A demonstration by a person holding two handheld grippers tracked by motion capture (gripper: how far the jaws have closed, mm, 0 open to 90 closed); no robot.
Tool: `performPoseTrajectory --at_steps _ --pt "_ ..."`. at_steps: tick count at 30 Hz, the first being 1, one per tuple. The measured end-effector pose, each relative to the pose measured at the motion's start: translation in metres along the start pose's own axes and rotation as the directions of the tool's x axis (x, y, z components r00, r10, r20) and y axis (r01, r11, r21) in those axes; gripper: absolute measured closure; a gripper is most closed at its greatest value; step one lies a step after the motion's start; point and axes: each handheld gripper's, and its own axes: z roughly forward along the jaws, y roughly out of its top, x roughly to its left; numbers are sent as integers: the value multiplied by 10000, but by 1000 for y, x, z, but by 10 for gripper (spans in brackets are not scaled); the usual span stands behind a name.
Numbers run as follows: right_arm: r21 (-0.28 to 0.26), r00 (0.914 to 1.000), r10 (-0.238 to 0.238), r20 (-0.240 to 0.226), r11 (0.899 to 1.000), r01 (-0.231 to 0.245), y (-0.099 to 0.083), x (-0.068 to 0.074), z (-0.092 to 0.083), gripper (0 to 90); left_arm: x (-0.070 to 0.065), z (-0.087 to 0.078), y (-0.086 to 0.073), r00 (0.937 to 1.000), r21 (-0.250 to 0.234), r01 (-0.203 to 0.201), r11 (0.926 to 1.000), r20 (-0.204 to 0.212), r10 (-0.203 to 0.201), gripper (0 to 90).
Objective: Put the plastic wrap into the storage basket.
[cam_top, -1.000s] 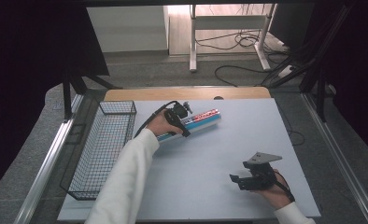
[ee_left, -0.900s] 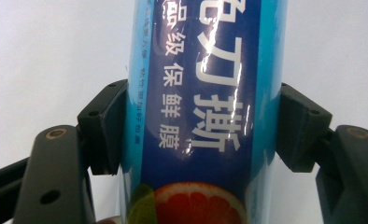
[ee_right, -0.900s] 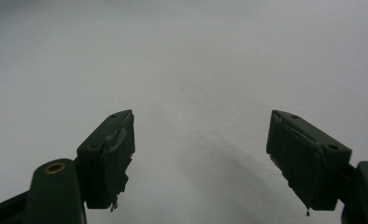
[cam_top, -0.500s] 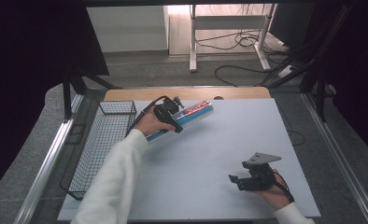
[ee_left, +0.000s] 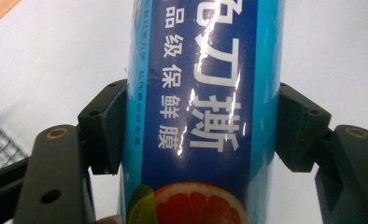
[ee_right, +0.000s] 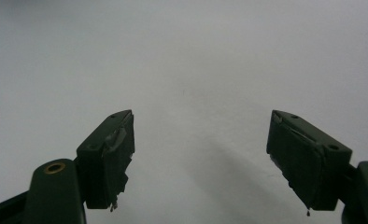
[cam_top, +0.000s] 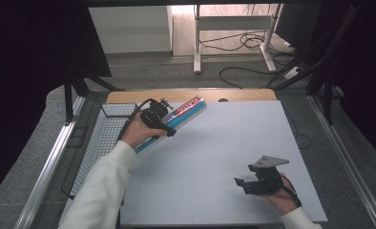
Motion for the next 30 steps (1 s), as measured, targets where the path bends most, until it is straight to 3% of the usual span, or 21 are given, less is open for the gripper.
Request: performPoseTrajectory --at_steps 6,10,13,22,27,30 --pt "-64 10000 -15 46 10000 15 1 0 -2 238 1 -19 -22 9996 -308 289 9991 -50 -290 303" --pt "-66 10000 -17 55 10000 18 1 1 -2 236 5 -31 -35 9970 -514 741 9959 -188 -752 304" --pt "-55 9999 25 99 10000 -25 1 0 -2 236 5 -39 -48 9951 -790 986 9920 -41 -992 305" --pt "-58 9999 75 123 10000 -75 1 0 -2 233 6 -51 -69 9914 -1020 1273 9866 -165 -1296 306" --pt "-43 9998 70 171 10000 -70 1 0 -2 232 10 -59 -86 9829 -1238 1797 9759 -180 -1833 306" --pt "-39 9998 62 184 10000 -61 1 0 -2 232 12 -62 -93 9803 -1243 1908 9737 -274 -1956 307"
